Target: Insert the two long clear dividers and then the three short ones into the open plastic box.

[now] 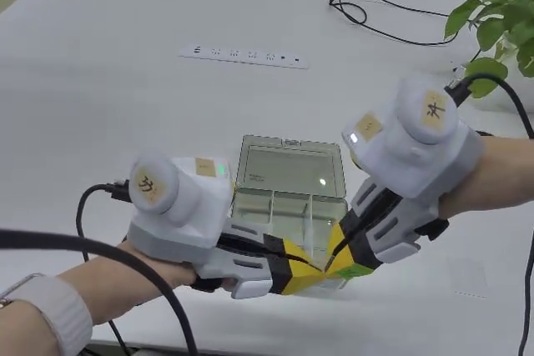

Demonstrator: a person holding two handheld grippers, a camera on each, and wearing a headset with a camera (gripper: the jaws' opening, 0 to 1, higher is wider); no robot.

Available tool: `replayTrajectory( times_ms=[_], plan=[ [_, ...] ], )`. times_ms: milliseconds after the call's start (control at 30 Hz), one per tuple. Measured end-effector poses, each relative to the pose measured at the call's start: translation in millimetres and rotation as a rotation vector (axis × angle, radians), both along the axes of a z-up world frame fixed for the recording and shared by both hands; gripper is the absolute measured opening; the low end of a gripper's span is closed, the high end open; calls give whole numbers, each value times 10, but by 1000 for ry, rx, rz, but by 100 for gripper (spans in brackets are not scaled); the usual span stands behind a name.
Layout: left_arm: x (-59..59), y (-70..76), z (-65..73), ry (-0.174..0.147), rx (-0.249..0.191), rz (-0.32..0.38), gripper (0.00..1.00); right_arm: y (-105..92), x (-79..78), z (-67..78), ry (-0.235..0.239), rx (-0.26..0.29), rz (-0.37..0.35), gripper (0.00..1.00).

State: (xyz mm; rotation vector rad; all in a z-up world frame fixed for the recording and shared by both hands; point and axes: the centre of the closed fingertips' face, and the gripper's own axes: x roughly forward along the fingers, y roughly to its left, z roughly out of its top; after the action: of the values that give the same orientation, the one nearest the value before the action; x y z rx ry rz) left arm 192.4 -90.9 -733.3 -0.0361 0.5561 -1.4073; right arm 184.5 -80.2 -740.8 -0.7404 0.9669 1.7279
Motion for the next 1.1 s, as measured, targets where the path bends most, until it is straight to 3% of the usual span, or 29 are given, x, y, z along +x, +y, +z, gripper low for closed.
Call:
replayTrajectory(
  times_ms=[400,633,767,900,967,1100],
  plan=[
    [43,54,17,-25,-10,30,0,42,45,17,12,-10,-30,2],
    [38,98,1,-12,-21,63,0,91,36,5,19,-26,-14,2],
    [101,171,-23,0,-23,120,0,123,81,8,15,-33,-17,2],
    [169,283,-81,-4,2,174,17,122,206,-5,-18,-55,-43,2],
    [196,343,-104,-10,16,196,20,117,253,-12,-33,-65,-52,2],
    [272,473,-139,-25,41,248,33,127,371,-29,-51,-85,-121,2]
  ],
)
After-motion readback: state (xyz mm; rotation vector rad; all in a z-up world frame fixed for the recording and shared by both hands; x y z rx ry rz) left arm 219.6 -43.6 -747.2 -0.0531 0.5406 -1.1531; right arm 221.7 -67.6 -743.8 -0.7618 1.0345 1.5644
